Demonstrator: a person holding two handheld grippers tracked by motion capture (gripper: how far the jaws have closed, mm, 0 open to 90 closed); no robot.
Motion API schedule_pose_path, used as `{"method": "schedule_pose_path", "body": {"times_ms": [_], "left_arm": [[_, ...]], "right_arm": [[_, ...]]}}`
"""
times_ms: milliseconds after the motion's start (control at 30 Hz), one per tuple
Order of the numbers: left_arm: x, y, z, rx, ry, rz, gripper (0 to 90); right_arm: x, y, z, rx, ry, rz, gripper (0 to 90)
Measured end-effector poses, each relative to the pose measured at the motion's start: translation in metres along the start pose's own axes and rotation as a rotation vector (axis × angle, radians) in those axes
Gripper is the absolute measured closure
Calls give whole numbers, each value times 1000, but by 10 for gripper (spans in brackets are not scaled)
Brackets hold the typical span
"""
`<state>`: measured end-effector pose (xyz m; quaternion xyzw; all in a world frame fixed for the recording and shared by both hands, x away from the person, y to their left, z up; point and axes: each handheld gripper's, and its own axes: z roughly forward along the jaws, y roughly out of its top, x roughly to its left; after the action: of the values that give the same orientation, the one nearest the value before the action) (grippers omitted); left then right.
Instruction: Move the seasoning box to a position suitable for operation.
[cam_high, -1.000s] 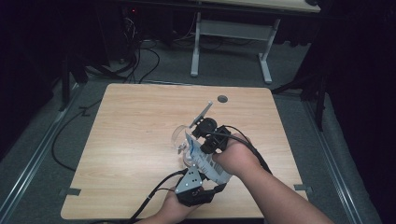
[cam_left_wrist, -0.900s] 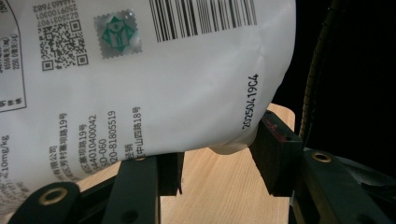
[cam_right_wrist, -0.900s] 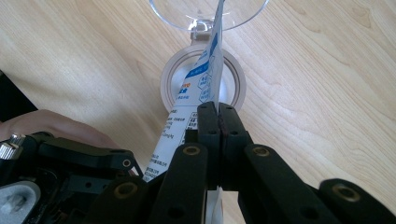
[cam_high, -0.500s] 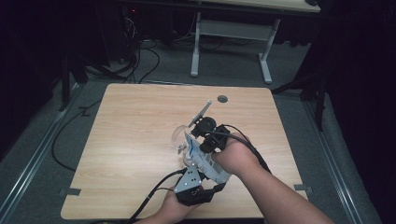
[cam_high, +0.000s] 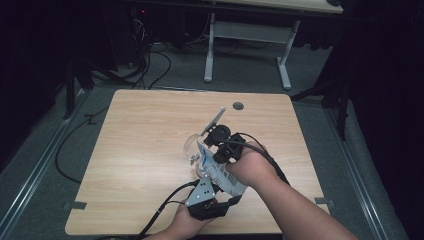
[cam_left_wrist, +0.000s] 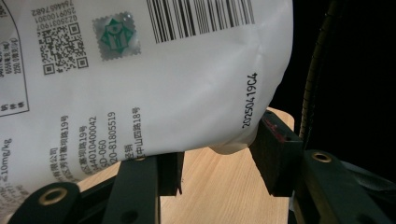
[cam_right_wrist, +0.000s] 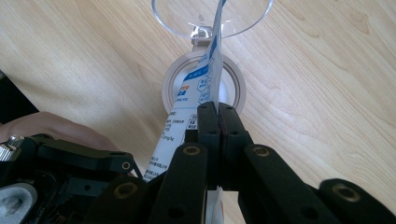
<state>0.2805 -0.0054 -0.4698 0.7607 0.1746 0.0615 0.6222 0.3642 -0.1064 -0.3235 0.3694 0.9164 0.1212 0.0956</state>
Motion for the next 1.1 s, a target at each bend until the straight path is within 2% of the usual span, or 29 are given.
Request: {"method": "schedule_pose_path", "body": {"times_ms": [1100], "left_arm": [[-1, 1, -1, -3, 0, 7, 560]], "right_arm": [[1, 1, 0, -3, -2, 0, 900]]}}
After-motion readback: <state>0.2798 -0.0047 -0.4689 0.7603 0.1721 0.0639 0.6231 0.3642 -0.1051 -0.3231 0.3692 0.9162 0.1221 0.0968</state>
